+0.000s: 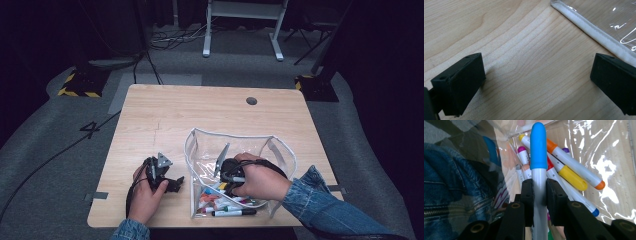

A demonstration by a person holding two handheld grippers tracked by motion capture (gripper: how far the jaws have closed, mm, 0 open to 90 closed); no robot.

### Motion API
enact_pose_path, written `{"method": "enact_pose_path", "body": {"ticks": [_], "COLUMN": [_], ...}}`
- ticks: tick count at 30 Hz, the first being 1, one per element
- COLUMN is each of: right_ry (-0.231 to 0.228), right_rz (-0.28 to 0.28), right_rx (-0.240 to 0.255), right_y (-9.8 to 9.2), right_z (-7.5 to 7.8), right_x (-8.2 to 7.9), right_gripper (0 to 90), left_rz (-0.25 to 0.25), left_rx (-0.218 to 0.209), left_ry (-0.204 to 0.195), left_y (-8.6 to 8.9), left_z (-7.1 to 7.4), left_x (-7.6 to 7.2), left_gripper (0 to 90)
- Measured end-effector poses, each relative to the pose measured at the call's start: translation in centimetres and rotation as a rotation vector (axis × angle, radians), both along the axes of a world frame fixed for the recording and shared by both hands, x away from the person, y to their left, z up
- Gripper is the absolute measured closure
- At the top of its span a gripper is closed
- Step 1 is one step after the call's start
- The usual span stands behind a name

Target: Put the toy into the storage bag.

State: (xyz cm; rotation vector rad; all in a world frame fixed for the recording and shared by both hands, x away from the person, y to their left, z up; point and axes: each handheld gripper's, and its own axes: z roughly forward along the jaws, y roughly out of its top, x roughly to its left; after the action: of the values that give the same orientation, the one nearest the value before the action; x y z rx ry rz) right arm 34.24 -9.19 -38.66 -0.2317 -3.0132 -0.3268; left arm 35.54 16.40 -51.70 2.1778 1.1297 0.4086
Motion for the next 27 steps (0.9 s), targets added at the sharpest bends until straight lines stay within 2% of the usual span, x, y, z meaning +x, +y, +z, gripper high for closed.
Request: {"method": "enact_pose_path", "body": {"ticks": [9, 10, 12, 14, 15, 20, 23, 27], "right_ry": [0.023, 0.037, 0.036, -0.022, -0.039, -0.125, -0.180, -0.213], "right_rz": [0.062, 0.057, 0.051, 0.054, 0.033, -0.029, -0.052, -0.099], "right_rx": [-0.039, -0.049, -0.036, 0.010, 0.031, 0.178, 0.243, 0.311], "right_y": [0.4, 0.4, 0.3, 0.2, 0.1, -0.3, -0.8, -1.7], "right_z": [-1.3, -1.3, -1.5, -1.2, -0.9, 1.9, 3.5, 5.3], "right_x": [-0.3, -0.4, -0.4, -0.1, -0.1, 0.1, 0.2, 0.5], "right_gripper": [77.0, 75.5, 63.7, 53.7, 50.5, 45.8, 43.9, 42.5], "left_rz": [-0.001, -0.001, -0.002, -0.002, -0.002, -0.002, 0.000, -0.009], "left_rx": [-0.001, 0.000, 0.000, 0.000, 0.000, 0.000, 0.000, -0.006], "left_ry": [0.000, -0.001, 0.001, 0.000, 0.000, 0.001, 0.000, 0.001], "left_y": [0.0, 0.0, 0.0, 0.0, 0.0, 0.0, 0.0, 0.1], "left_z": [0.0, 0.0, 0.0, 0.0, 0.0, 0.0, 0.0, 0.0], "left_x": [0.0, 0.0, 0.0, 0.0, 0.0, 0.0, 0.0, 0.1], "left_gripper": [0.0, 0.0, 0.0, 0.0, 0.0, 0.0, 0.0, 0.0]}}
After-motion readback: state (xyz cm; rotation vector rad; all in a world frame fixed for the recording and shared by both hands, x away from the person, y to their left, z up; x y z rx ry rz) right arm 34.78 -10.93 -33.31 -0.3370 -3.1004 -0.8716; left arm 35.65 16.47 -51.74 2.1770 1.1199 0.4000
